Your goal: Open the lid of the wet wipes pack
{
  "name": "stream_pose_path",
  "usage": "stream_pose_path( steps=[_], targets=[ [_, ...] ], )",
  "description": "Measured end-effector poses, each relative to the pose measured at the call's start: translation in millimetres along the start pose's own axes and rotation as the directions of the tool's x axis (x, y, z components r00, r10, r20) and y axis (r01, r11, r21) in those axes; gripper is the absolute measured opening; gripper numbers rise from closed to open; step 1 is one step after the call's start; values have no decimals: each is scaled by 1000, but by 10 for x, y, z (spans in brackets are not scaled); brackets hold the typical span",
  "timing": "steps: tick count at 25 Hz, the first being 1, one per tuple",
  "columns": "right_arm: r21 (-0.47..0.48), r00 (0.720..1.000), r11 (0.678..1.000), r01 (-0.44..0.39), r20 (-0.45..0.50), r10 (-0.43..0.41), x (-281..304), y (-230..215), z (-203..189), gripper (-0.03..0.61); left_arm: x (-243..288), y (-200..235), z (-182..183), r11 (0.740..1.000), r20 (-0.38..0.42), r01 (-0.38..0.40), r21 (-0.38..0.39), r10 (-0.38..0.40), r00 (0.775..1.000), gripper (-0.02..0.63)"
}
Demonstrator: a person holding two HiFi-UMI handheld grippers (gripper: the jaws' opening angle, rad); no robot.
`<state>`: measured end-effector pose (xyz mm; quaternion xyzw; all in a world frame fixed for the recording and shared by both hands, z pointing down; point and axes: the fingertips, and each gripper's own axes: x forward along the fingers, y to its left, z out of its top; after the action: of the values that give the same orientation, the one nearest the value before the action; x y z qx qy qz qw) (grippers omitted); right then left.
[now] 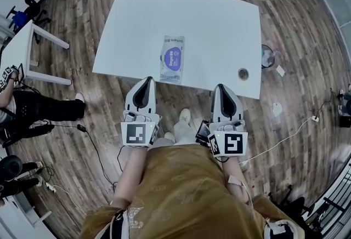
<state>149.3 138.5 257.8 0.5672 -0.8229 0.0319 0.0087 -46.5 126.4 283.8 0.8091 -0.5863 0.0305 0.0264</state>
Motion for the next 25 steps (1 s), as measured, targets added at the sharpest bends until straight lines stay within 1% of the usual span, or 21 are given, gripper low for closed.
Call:
stream_pose_path(
  steps=[5, 9, 17, 20, 23, 25],
  targets=[
    [7, 999, 1000, -29, 17, 29, 292, -90, 76, 9, 207, 102, 102, 999, 15, -40, 12, 40, 999, 2],
    [23, 999, 999, -44, 2, 44, 408, -91, 30, 9, 277, 115, -3, 999, -24, -41, 22, 42, 999, 2],
    [31, 998, 999, -42, -52, 44, 681, -71, -125, 9, 527, 177, -180, 999, -72, -6, 31, 8, 997, 2],
    [35, 993, 998, -52, -100, 55, 821, -51, -277, 9, 667, 186, -258, 999, -98, 5, 44, -1, 995, 2],
    [39, 989, 997, -61, -136, 66, 930, -4, -401, 9, 745, 193, -351, 999, -105, 20, 29, -17, 994, 2],
    [47, 985, 997, -66, -156, 73, 1021, 61, -486, 9, 762, 246, -443, 999, -125, 30, 13, -28, 992, 2]
  ],
)
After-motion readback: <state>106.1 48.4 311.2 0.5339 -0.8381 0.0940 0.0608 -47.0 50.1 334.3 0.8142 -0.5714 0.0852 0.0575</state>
